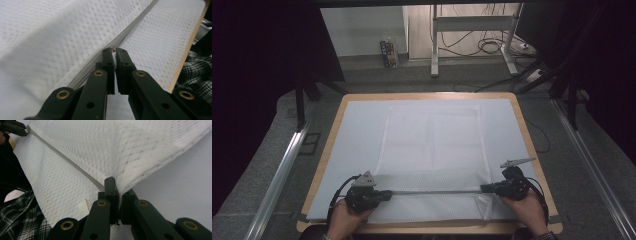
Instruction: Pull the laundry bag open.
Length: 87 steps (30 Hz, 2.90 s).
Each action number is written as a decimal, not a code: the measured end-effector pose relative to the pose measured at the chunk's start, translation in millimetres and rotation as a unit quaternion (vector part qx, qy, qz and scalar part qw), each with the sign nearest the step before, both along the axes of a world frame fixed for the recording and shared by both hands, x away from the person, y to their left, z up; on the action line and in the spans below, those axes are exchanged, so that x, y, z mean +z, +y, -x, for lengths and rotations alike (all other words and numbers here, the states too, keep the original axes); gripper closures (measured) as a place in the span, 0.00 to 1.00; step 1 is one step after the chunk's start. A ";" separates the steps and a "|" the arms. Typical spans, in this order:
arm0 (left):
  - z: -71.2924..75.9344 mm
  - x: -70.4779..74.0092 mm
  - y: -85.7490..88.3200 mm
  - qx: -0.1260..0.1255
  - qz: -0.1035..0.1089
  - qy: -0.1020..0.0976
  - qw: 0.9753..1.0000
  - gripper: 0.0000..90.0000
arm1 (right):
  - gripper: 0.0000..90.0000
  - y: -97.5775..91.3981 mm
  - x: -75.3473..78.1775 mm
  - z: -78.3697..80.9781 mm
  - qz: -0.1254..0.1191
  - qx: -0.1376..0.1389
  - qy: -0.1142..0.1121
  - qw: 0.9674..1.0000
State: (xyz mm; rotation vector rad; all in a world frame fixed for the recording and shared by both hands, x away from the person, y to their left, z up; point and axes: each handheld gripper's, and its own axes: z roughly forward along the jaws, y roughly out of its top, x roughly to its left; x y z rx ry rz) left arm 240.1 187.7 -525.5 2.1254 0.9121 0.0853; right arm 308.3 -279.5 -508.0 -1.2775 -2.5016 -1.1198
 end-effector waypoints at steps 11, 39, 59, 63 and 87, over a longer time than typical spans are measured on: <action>1.3 2.2 7.3 0.007 0.000 -0.001 1.000 0.97 | 0.96 -2.2 1.2 0.2 -0.003 -0.001 0.001 1.000; 3.7 5.0 34.9 0.041 -0.004 0.017 0.999 0.97 | 0.96 -2.7 0.3 -0.1 -0.006 0.001 0.004 1.000; 3.6 3.1 51.0 0.063 -0.004 0.019 0.998 0.97 | 0.96 -5.3 1.4 -0.1 -0.004 -0.003 0.002 1.000; 3.9 3.2 51.5 0.065 -0.009 0.017 0.998 0.97 | 0.96 -4.9 1.4 -0.1 -0.002 -0.002 0.001 1.000; 16.5 -0.9 52.5 0.040 -0.006 0.053 0.998 0.95 | 0.92 -2.5 0.3 9.5 0.016 0.009 0.003 1.000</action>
